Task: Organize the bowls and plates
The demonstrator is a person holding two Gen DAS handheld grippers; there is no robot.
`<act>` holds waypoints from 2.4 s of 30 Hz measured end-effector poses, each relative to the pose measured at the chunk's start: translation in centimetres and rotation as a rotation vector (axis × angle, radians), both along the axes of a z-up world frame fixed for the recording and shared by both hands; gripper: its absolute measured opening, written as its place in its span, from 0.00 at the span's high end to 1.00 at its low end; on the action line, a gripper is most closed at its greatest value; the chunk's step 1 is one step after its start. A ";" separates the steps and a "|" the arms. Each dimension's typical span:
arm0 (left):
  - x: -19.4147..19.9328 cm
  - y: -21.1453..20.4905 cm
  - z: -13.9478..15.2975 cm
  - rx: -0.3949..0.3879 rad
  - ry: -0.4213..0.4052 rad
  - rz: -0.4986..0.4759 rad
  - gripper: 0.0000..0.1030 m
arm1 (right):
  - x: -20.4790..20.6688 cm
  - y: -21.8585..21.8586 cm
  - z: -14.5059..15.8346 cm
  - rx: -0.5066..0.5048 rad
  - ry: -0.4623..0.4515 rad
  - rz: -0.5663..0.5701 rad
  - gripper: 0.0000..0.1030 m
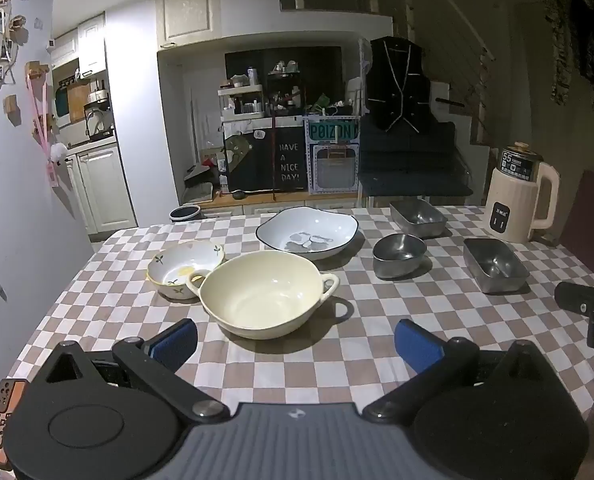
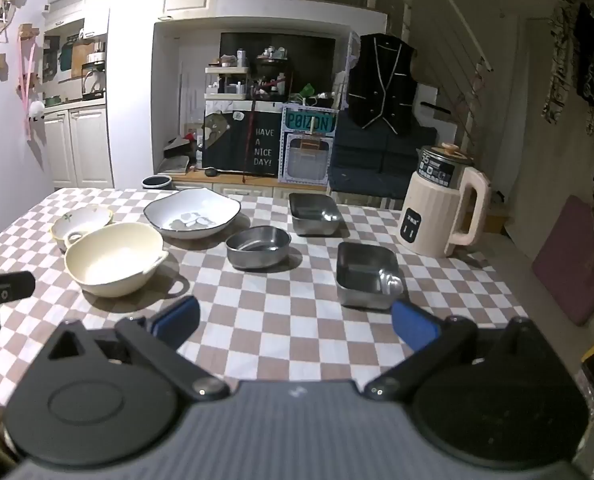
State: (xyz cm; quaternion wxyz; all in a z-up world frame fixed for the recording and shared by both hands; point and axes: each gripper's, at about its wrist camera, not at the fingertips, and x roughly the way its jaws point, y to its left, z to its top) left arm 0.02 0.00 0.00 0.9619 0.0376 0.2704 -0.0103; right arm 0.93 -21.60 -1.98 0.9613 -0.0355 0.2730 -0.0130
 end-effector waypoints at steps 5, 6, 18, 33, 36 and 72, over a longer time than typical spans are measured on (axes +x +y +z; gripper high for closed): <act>0.0 0.0 0.0 0.002 -0.004 0.002 0.00 | -0.1 -0.1 0.0 0.011 -0.005 0.009 0.00; 0.0 0.0 0.0 0.002 -0.004 0.002 0.00 | -0.1 -0.2 0.0 0.010 -0.005 0.010 0.00; 0.0 0.0 0.0 -0.002 -0.002 0.003 0.00 | -0.1 0.0 0.1 0.000 0.003 0.007 0.00; 0.0 0.0 0.0 -0.003 -0.003 0.001 0.00 | -0.3 0.1 0.3 -0.002 0.004 0.007 0.00; 0.0 0.0 0.0 -0.003 -0.002 0.000 0.00 | -0.4 0.2 0.3 -0.002 0.004 0.007 0.00; -0.1 -0.9 0.1 -0.006 0.000 0.002 0.00 | 0.0 0.3 -0.1 -0.007 0.006 0.010 0.00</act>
